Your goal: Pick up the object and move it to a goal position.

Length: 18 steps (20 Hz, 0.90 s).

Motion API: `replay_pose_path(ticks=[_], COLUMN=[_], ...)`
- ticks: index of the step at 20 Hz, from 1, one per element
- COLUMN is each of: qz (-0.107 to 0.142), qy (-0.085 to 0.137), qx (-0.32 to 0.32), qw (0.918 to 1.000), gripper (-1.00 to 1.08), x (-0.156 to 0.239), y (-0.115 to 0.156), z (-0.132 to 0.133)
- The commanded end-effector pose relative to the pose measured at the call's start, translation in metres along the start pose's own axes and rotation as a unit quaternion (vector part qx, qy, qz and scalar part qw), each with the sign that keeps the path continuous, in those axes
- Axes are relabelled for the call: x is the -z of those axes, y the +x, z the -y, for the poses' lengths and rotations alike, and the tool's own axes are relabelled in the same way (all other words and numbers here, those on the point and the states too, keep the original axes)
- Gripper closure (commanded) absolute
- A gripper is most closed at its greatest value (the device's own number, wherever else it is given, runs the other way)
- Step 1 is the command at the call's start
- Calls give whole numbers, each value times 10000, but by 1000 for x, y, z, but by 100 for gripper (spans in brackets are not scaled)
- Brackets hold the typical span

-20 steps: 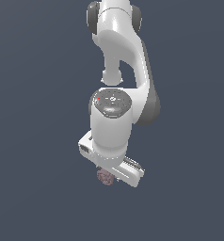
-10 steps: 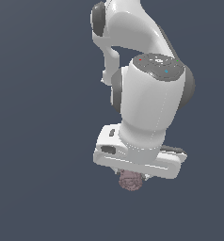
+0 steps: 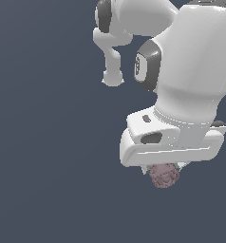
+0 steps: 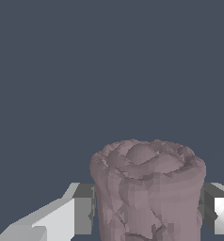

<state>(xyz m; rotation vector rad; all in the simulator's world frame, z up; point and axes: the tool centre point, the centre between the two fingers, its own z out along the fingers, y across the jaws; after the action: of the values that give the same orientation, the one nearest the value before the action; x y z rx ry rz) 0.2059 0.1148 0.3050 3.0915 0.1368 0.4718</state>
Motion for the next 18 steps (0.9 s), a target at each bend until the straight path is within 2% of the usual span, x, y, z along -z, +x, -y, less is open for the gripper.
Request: replay_pose_path(ticks=[1, 7, 13, 18], qz=[-78, -264, -443, -537], qy=[48, 169, 289, 357], qx=[351, 1201, 2027, 2472], qw=[9993, 9923, 9778, 9668], gripper=[108, 108, 108, 108], x=[15, 50, 86, 106], y=[3, 3, -6, -13], z=[15, 53, 89, 107])
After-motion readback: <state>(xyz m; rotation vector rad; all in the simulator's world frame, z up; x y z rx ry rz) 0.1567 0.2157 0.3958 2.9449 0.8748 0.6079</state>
